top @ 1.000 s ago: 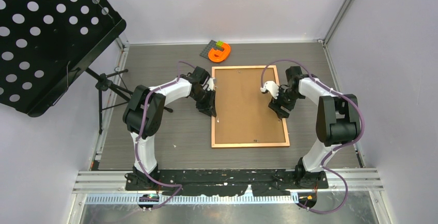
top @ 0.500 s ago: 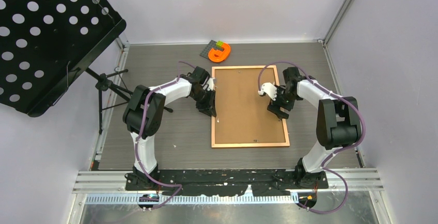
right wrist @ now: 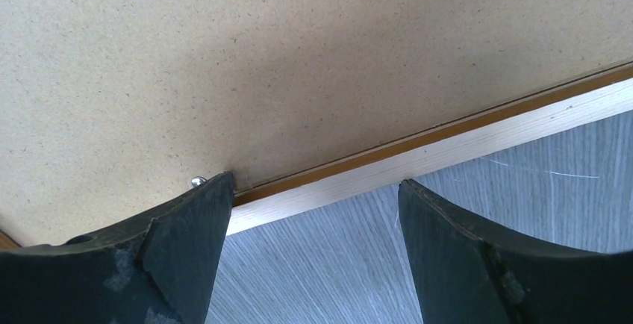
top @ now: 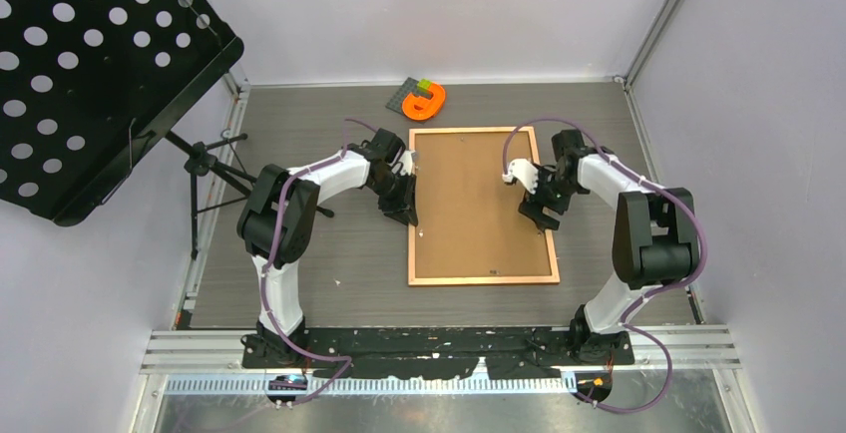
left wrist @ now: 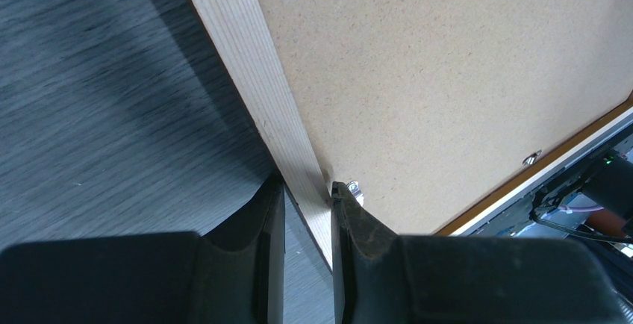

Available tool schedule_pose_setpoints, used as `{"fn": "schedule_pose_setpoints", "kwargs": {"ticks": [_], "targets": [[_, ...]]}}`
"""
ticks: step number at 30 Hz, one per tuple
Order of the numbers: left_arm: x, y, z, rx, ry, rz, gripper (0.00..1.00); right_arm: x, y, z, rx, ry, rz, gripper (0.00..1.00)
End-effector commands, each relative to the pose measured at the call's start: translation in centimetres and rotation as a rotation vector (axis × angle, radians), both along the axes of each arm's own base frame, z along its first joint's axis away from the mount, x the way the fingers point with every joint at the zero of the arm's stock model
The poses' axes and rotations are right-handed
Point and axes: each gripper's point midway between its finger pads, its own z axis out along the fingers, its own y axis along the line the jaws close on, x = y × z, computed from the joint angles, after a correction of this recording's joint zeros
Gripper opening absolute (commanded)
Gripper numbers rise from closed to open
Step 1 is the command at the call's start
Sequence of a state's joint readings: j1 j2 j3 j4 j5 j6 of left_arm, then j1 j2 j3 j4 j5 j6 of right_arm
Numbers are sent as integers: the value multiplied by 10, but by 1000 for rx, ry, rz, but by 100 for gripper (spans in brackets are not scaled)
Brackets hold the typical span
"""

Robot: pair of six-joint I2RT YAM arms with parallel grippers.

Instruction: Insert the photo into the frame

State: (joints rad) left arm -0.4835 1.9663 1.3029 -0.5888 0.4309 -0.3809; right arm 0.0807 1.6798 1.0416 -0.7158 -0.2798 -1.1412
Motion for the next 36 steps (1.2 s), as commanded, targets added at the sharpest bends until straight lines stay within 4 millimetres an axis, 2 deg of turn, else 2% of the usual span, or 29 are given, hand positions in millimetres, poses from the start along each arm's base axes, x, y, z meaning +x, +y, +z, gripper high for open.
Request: {"fn": "schedule_pose_setpoints", "kwargs": {"ticks": [1, 6, 7, 9, 12, 17, 27, 32, 36], "targets": [[5, 15, -24, 68, -23, -27, 0, -41, 6, 0, 79, 178, -30, 88], [5, 14, -23, 65, -23, -25, 0, -13, 13, 31, 189, 127, -136, 88], [5, 14, -24, 66, -22, -24, 0, -8, 6, 34, 206, 120, -177, 88], [5, 14, -24, 64, -22, -23, 0, 6, 7, 47, 261, 104, -265, 88], [5, 14, -24, 63, -20, -22, 0, 30, 6, 53, 292, 47, -376, 88], [5, 13, -25, 63, -17, -18, 0, 68, -4, 56, 313, -27, -648, 86], [4, 13, -26, 62, -11, -18, 0, 134, -20, 63, 334, -159, -888, 81], [5, 13, -26, 60, -10, -17, 0, 153, -15, 54, 369, -120, -966, 78], [5, 13, -25, 57, -11, -18, 0, 159, -12, 45, 373, -95, -997, 76]]}}
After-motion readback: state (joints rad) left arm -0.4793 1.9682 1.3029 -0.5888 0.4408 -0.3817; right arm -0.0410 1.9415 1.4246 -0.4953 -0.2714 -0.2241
